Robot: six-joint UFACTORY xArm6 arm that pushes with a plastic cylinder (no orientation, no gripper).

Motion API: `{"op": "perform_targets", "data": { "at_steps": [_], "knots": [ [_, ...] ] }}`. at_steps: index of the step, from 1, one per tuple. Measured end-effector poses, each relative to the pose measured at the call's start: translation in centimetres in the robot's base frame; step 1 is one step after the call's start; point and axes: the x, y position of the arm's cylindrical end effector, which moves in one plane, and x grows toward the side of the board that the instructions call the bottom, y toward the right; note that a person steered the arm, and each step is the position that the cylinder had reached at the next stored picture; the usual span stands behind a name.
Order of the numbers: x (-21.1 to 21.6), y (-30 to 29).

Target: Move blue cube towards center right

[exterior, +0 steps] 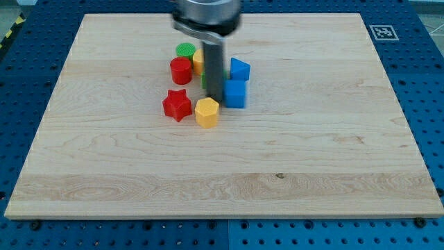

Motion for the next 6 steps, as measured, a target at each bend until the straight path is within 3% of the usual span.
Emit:
{"op": "perform_targets", "data": {
  "at_steps": [2, 6],
  "knots": [
    [2.3, 6.7],
    [-6.8, 4.9]
  ]
}}
